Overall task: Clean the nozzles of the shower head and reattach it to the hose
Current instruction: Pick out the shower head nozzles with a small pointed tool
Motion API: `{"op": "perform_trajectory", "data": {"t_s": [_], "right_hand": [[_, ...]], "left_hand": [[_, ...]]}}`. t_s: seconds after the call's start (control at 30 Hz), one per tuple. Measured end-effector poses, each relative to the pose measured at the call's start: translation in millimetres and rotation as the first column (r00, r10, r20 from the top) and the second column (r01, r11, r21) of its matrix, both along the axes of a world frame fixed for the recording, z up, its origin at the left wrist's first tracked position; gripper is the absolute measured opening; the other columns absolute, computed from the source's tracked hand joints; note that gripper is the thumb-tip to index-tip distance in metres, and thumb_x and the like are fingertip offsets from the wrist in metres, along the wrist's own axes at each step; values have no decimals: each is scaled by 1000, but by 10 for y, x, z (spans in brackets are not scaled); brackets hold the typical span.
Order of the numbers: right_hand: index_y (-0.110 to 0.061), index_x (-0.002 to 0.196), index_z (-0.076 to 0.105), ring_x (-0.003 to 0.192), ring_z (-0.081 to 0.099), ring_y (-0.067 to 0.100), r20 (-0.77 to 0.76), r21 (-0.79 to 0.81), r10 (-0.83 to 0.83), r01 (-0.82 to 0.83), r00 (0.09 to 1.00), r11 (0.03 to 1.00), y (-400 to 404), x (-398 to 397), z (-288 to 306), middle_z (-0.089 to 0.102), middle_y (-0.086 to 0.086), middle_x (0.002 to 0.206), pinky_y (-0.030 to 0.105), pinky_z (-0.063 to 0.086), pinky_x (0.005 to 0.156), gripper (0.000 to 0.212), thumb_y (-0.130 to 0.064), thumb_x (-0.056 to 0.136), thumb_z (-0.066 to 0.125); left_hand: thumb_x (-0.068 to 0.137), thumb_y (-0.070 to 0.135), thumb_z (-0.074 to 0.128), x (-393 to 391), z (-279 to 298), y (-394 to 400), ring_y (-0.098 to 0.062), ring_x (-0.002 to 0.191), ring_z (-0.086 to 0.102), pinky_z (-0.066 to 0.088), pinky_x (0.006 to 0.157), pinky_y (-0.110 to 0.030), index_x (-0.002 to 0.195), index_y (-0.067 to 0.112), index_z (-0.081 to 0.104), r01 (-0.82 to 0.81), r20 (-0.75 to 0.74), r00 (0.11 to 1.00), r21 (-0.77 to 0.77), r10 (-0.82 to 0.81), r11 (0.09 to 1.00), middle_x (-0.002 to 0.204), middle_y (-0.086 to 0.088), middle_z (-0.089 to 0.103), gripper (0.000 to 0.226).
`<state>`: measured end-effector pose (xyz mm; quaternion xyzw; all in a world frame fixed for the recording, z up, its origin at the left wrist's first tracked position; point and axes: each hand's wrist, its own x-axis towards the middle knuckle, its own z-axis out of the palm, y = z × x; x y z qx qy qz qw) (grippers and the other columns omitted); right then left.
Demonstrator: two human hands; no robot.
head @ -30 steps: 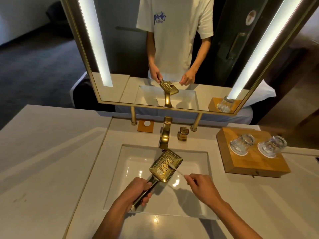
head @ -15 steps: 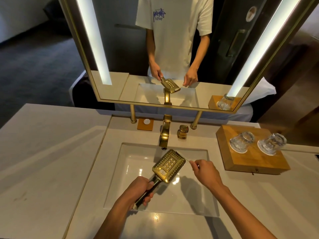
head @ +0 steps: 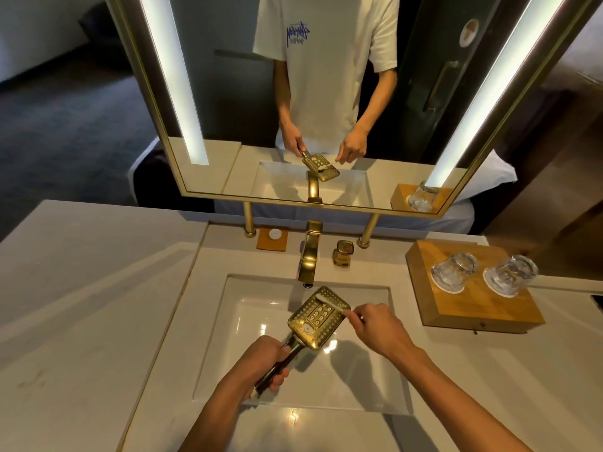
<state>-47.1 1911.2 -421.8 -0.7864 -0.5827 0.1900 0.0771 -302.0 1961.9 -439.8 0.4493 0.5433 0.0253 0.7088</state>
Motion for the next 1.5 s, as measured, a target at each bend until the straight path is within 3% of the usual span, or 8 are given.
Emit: {"op": "perform_trajectory", "data": {"t_s": [0.23, 0.37, 0.57, 0.77, 1.0, 1.17, 1.37, 1.5], "right_hand": [[-18, 71, 59, 69, 63, 25, 85, 25, -90, 88, 992, 996, 109, 96, 123, 66, 5, 73, 37, 55, 65, 46, -47, 101, 39], [-19, 87, 70, 64, 62, 18, 55, -18, 114, -113, 992, 993, 7, -123, 46, 68, 2, 76, 35, 54, 60, 46, -50, 100, 37], [-17, 75, 60, 71, 63, 26, 96, -10, -83, 84, 992, 996, 128, 99, 153, 66, 7, 77, 35, 53, 64, 45, -46, 101, 38], [-20, 85, 66, 61, 56, 15, 62, -28, 138, -136, 988, 990, -102, -268, -20, 66, 1, 76, 29, 46, 54, 46, -50, 101, 35], [-13, 82, 64, 75, 65, 29, 148, -30, -110, 115, 983, 993, 118, 64, 163, 67, 9, 82, 41, 57, 72, 45, -45, 100, 39], [-19, 84, 64, 63, 58, 19, 109, -47, 75, -70, 991, 996, -48, -257, 6, 63, 3, 77, 30, 46, 57, 42, -48, 99, 38], [-15, 86, 63, 77, 65, 28, 192, -71, -67, 81, 979, 994, 176, 36, 211, 66, 8, 85, 35, 52, 69, 42, -47, 100, 40], [-17, 90, 64, 76, 65, 25, 173, -116, 35, -14, 984, 993, 158, -108, 149, 66, 6, 86, 37, 56, 69, 38, -46, 99, 41]], "left_hand": [[100, 14, 45, 39, 47, -16, -19, 47, 51, 42, 47, -28, 104, -6, 61, 24, 22, 999, 8, -24, 1000, 62, -9, 62, 25], [100, 14, 45, 57, 62, 2, -19, 47, 52, 43, 47, -27, 103, -4, 60, 35, -2, 999, 19, -35, 999, 64, -9, 62, 24], [101, 14, 45, 63, 70, -18, -19, 48, 51, 42, 47, -27, 107, -7, 59, 28, 3, 1000, 9, -28, 1000, 66, -11, 61, 27], [99, 14, 47, 65, 35, -1, -18, 47, 53, 43, 47, -27, 99, -3, 61, 25, -49, 998, 11, -25, 1000, 66, -11, 63, 23], [99, 15, 47, 80, 44, -38, -18, 47, 54, 44, 47, -28, 99, -3, 62, 51, -40, 998, 24, -50, 998, 66, -12, 63, 24], [99, 14, 46, 82, 48, -39, -18, 47, 53, 43, 48, -28, 97, -4, 62, 55, -53, 997, 27, -53, 998, 67, -13, 62, 24], [100, 14, 46, 98, 64, -60, -18, 46, 53, 44, 47, -28, 95, -2, 61, 70, -75, 995, 36, -68, 997, 66, -13, 63, 23], [99, 14, 46, 98, 67, -50, -17, 45, 53, 43, 46, -27, 95, -3, 61, 81, -91, 993, 54, -76, 995, 65, -12, 63, 23]]}}
